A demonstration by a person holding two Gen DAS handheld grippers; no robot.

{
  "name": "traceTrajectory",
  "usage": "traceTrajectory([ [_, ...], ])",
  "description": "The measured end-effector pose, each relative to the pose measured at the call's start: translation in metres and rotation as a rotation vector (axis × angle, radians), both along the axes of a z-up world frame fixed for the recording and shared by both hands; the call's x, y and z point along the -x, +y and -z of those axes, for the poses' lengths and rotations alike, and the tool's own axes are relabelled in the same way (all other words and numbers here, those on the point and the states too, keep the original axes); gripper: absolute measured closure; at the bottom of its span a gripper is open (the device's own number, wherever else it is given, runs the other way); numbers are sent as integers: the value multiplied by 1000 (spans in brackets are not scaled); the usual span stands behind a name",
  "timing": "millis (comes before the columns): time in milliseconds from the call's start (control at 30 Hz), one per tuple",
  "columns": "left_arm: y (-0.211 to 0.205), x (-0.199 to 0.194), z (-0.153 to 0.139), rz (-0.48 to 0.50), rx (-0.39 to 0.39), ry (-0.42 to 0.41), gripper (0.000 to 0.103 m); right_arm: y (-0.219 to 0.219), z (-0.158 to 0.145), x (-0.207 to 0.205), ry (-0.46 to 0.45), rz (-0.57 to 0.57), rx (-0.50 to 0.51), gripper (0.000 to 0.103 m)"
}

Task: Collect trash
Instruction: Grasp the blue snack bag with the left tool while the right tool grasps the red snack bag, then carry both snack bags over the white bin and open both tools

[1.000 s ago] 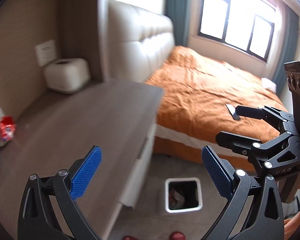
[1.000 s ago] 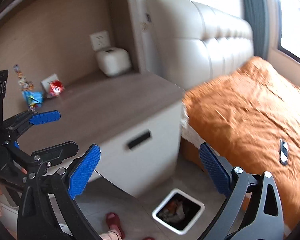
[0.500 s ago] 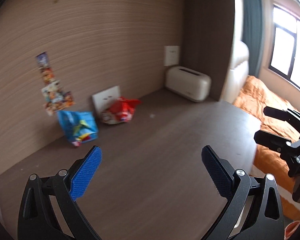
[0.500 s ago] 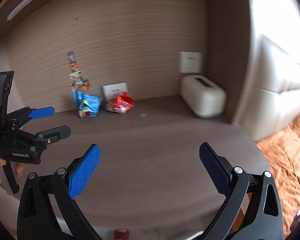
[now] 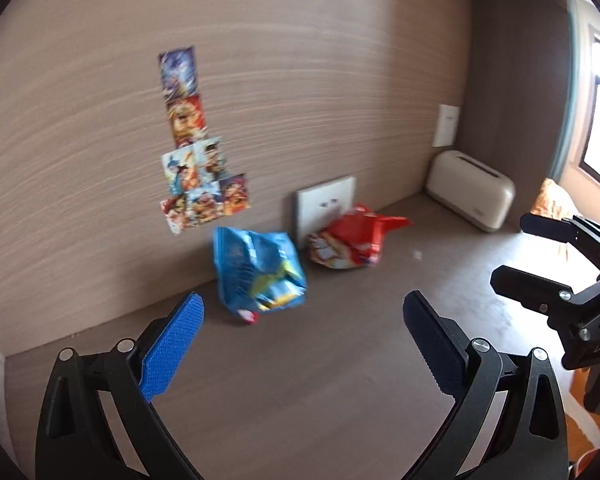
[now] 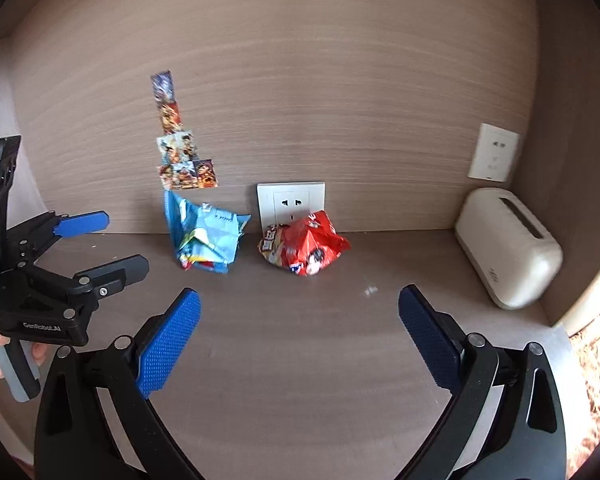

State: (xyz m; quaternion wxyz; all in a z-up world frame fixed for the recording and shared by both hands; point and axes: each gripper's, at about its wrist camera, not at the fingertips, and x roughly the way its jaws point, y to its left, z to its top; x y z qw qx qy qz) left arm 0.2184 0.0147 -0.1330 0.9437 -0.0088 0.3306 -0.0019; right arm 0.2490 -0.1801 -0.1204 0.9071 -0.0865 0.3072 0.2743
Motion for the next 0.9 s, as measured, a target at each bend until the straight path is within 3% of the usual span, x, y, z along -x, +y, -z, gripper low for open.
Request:
traceTrajectory([
  [200, 25, -39, 15, -5, 7, 35, 5, 29, 15, -43, 26, 28, 35, 4],
  [500, 43, -94, 58, 11, 36, 125, 6, 66, 66, -125, 131, 61, 81, 4],
  [600, 45, -103, 67, 21, 45, 153, 22, 74, 77, -137, 166, 57, 86, 4],
  [633, 45, -106, 70, 37, 70, 165, 23, 76, 80, -139, 182, 44, 64, 8],
  [667, 44, -107, 71, 35, 67, 158, 25, 77, 83, -141, 197, 31, 54, 32],
  [700, 40, -108, 73, 42, 45, 164, 29, 79, 87, -142, 221, 13, 43, 33],
  [767, 32, -107, 73, 51, 13, 168, 36, 76, 85, -141, 238, 13, 12, 49],
  [900, 17, -91, 56, 68, 9, 144, 37, 61, 71, -123, 220, 12, -19, 51],
])
